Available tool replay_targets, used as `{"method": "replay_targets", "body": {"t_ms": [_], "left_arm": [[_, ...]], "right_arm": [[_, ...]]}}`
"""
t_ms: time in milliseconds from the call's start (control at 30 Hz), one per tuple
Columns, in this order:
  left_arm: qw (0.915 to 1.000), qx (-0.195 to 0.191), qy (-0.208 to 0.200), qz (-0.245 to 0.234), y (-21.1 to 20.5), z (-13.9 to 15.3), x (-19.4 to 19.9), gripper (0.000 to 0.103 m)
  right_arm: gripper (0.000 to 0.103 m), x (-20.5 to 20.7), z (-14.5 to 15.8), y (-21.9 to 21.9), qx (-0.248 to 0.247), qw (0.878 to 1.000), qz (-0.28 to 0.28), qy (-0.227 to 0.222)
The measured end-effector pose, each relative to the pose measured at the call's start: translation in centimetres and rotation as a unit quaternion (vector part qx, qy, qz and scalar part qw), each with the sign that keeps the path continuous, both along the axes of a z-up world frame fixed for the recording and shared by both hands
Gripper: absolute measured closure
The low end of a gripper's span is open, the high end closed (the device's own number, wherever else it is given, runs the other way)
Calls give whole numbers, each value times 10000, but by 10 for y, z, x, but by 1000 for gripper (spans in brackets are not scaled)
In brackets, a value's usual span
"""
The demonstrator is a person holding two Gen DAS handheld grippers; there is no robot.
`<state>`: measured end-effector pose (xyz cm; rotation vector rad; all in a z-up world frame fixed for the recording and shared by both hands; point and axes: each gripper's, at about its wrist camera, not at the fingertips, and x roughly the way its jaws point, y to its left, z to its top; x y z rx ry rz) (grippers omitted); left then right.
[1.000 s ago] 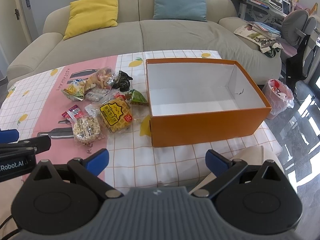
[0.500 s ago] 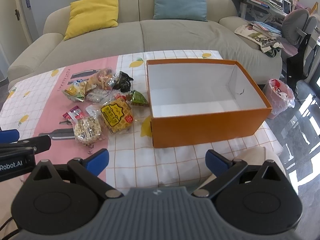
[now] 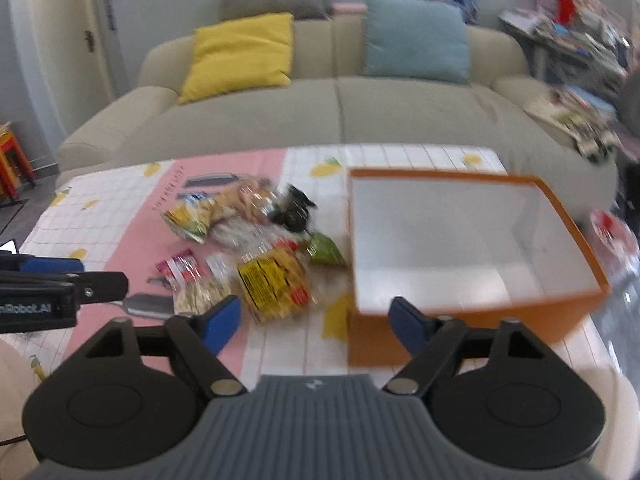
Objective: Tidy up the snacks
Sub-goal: 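Grasp the yellow waffle bag with right gripper while left grasps the clear puff bag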
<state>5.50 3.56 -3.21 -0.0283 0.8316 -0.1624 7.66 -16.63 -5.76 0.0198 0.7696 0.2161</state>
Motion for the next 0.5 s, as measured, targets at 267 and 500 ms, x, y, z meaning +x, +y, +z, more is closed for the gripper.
{"method": "replay_targets", "body": {"t_ms": [267,500], "left_arm": [[9992,-186,296,183,29,-40,28,21],[9945,-543,813,368,47,-77,60,22]], "right_arm": [[29,43,-35,48,-170,9980,615,-21],[37,78,-82,74,-376,9941,944,371]]}}
